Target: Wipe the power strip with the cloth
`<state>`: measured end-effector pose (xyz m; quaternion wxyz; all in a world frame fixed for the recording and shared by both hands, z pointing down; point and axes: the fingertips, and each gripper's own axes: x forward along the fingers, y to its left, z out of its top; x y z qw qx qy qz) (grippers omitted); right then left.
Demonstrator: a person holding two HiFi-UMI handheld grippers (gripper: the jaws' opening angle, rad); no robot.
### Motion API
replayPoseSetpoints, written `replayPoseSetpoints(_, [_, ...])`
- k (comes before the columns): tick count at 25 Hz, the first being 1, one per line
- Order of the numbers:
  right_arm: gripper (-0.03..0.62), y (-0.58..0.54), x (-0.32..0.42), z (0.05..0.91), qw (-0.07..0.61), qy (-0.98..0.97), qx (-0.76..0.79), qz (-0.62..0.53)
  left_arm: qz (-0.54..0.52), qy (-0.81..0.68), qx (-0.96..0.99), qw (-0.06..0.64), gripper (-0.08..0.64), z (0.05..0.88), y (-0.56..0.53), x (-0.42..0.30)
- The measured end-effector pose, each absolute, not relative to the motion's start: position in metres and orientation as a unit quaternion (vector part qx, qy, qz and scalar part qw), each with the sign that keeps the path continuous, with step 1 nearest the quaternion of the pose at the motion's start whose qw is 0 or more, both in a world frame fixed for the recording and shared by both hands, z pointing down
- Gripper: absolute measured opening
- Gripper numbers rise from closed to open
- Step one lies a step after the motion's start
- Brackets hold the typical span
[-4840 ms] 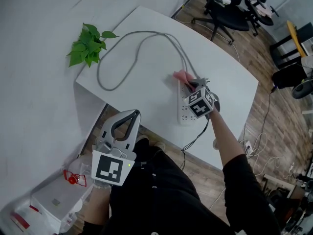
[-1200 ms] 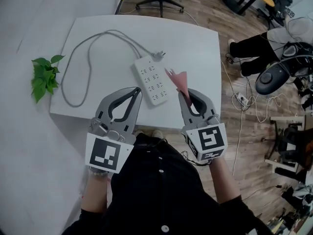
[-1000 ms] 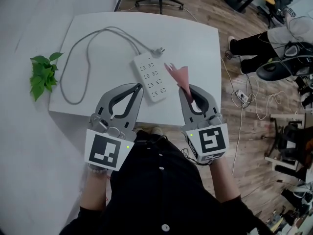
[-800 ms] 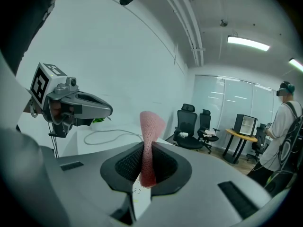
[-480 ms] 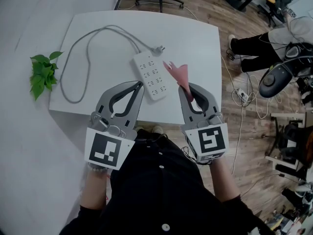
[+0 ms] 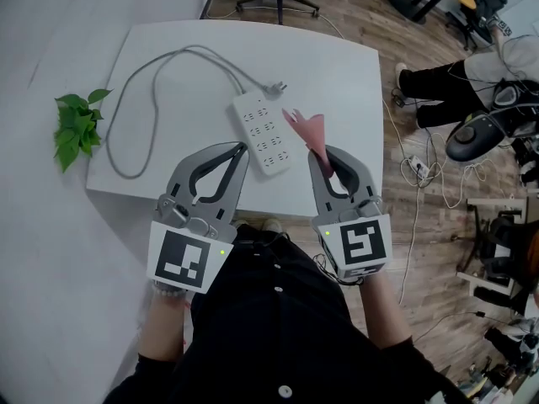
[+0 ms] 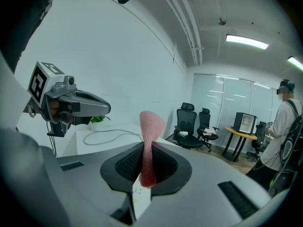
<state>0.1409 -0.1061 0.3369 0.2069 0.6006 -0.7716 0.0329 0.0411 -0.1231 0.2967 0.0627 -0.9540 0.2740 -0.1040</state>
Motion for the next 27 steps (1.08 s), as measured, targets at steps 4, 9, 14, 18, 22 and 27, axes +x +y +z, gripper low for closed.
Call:
replayPoseSetpoints(4, [0.057, -0.108, 0.141, 0.336, 0.201, -0.773, 0.601, 0.029, -0.105, 0.275, -0.954, 0.062, 0.012, 0.297, -0.124, 0.042])
replayPoseSetpoints(9, [0.057, -0.106, 0.141, 0.337, 0.208, -0.775, 0.596, 0.033, -0.105, 0.272, -0.955, 0.062, 0.012, 0.296, -0.123, 0.046])
replayPoseSetpoints(14, [0.057, -0.109, 0.136, 0.340, 0.208, -0.776, 0.595, 0.032, -0.104, 0.274, -0.954, 0.060, 0.012, 0.298, -0.126, 0.042])
replayPoseSetpoints(18, [0.057, -0.110, 0.134, 0.341, 0.213, -0.777, 0.591, 0.032, -0.102, 0.275, -0.954, 0.058, 0.012, 0.299, -0.127, 0.042])
replayPoseSetpoints(22, [0.057, -0.109, 0.137, 0.340, 0.215, -0.778, 0.590, 0.032, -0.104, 0.273, -0.954, 0.059, 0.012, 0.297, -0.125, 0.047])
replayPoseSetpoints(27, [0.057, -0.112, 0.129, 0.346, 0.223, -0.777, 0.587, 0.037, -0.102, 0.272, -0.955, 0.057, 0.012, 0.301, -0.130, 0.040])
